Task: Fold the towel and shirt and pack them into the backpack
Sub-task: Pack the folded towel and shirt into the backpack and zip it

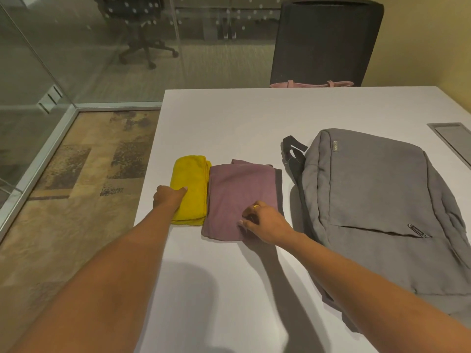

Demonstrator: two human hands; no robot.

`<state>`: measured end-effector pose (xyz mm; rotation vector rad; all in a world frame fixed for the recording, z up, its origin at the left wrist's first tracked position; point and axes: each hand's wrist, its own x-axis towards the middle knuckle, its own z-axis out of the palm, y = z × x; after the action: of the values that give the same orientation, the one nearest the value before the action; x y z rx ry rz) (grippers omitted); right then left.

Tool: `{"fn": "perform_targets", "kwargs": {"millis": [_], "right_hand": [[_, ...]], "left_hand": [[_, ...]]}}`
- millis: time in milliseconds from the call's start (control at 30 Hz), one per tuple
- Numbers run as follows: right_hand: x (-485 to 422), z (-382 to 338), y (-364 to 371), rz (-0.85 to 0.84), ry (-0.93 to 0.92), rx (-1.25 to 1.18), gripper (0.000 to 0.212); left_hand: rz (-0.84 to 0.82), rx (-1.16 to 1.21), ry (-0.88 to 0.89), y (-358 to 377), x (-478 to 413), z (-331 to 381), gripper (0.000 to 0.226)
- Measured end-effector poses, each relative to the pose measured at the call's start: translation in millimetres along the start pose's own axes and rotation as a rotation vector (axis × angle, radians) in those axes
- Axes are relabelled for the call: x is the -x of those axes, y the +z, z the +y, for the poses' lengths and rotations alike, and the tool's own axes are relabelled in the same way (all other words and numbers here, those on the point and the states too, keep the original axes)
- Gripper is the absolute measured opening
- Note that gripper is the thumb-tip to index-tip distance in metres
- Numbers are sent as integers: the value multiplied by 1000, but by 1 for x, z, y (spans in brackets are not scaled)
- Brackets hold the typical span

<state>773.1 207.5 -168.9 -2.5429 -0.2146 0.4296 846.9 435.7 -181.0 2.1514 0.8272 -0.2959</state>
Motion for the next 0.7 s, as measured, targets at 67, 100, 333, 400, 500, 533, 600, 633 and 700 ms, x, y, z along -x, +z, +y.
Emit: {"fn": "perform_targets", "kwargs": {"millis": [67,100,333,400,500,533,600,633,700], "right_hand": [[-1,1,0,1,-1,-17,37],[-1,1,0,-1,0,-27,37],[-2,6,0,2,10,-131,33],[0,6,-1,7,31,-185,32],[-1,3,-7,17,86,-371,41],[-2,0,-10,17,125,-516,45],[-1,-9,-21,8,237,-864,49],[-1,-11,-27,-3,274,-1019,51],[-3,-13,-40,-2,253,-1257,56]], "left_hand": [[-39,67,-42,2,-1,-1,68],[-49,99,-62,2,-1,-1,68],[103,86,75,-15,4,15,52],[113,133,165,-24,9,30,51],[1,380,252,-31,28,57,52],[-72,477,276,-31,38,66,52],[-246,626,324,-31,60,81,52],[-323,662,344,-29,71,85,51],[-409,675,360,-18,86,86,49]]}}
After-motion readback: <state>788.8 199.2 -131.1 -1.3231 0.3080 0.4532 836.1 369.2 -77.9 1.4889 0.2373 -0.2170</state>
